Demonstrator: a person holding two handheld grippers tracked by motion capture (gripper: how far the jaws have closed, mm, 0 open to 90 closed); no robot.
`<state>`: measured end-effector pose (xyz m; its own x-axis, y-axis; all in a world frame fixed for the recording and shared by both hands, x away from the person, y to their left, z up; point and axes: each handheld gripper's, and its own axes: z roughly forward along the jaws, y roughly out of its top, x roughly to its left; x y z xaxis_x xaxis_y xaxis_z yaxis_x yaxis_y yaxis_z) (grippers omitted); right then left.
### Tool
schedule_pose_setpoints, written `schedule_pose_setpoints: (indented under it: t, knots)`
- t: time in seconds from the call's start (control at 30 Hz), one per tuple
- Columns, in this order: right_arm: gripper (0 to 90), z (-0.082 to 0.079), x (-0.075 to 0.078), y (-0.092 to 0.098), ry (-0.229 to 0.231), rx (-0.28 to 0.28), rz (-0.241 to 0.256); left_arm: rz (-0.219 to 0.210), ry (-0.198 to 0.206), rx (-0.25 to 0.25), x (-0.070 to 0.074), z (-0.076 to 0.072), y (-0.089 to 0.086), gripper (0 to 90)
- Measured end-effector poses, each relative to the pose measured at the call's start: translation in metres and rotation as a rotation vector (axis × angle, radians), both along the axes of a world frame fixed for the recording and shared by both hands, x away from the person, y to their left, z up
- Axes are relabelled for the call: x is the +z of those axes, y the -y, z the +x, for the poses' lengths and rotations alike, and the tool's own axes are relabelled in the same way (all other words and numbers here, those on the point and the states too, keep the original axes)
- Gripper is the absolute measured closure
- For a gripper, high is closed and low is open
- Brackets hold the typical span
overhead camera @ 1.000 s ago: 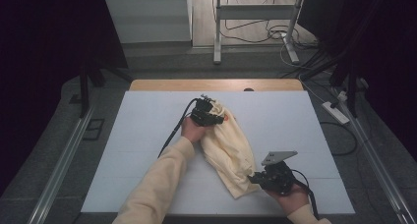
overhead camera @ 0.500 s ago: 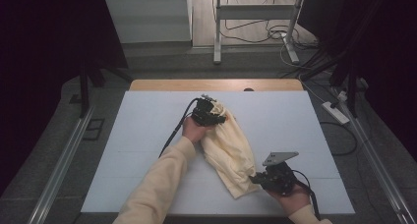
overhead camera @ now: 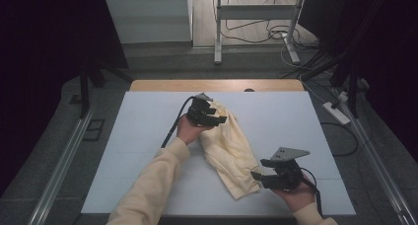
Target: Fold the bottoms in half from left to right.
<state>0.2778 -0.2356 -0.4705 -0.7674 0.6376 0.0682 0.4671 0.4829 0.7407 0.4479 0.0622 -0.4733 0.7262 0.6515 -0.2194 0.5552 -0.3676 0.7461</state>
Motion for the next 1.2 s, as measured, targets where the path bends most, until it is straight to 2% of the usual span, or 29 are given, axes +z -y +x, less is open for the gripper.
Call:
schedule_pose_setpoints:
  t: [0.33, 0.53, 0.7, 0.93, 1.2]
  knots:
    - [40.3, 0.011, 0.0, 0.002, -0.007, -0.018, 0.007, 0.013, 0.001, 0.004, 0.0, -0.015, -0.023, 34.0]
    - [40.9, 0.017, -0.001, 0.002, -0.023, -0.029, 0.006, 0.026, 0.003, 0.004, 0.002, -0.023, -0.031, 34.1]
    - [41.2, 0.02, -0.001, -0.001, -0.021, -0.03, 0.006, 0.028, 0.003, 0.006, 0.003, -0.029, -0.037, 34.0]
    - [42.2, 0.026, -0.001, -0.005, -0.016, -0.027, -0.007, 0.053, 0.0, 0.004, 0.001, -0.039, -0.046, 33.9]
    - [42.7, 0.038, -0.002, -0.012, -0.024, -0.035, -0.018, 0.039, -0.012, 0.001, 0.0, -0.051, -0.055, 33.7]
